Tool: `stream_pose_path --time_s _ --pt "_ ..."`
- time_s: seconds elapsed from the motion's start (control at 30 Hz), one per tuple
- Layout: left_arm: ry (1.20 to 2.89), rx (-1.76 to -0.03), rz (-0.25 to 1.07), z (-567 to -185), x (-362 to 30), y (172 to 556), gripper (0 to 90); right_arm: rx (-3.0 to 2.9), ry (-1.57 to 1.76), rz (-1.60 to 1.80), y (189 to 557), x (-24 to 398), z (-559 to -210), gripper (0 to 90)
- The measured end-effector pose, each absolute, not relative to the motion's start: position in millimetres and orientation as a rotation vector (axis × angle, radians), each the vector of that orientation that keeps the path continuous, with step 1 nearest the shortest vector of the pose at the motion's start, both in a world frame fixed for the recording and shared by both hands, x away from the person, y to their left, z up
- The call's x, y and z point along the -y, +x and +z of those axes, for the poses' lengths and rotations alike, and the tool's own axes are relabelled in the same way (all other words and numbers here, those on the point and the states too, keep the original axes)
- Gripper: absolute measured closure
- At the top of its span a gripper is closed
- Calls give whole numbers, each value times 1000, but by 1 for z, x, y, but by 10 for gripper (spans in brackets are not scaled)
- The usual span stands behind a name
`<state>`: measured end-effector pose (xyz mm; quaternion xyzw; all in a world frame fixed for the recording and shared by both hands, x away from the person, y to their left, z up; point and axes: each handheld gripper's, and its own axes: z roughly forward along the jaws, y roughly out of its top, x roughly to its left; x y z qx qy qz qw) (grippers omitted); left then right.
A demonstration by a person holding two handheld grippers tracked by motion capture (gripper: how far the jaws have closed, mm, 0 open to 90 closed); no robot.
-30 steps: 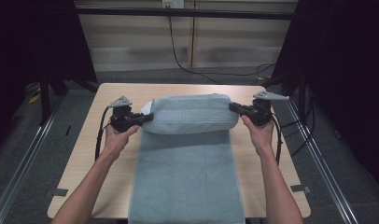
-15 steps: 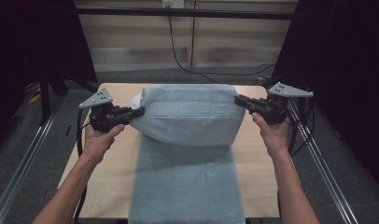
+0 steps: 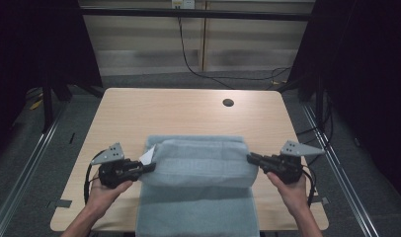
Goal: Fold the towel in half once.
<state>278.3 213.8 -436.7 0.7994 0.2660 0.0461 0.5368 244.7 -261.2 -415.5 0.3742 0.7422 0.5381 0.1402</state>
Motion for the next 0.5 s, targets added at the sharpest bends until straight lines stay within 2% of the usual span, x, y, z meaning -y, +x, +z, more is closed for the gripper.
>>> stream_pose_path --time_s 0.23,0.37,0.5 --pt "1998 -638 26 -472 -218 250 755 -2283 1131 1491 209 253 -457 863" --pt "2032 -619 -9 -479 -222 236 690 -2356 1165 1425 195 250 -475 847" --pt "2024 -587 -21 -477 -228 225 637 -2375 1160 1434 182 252 -479 829"
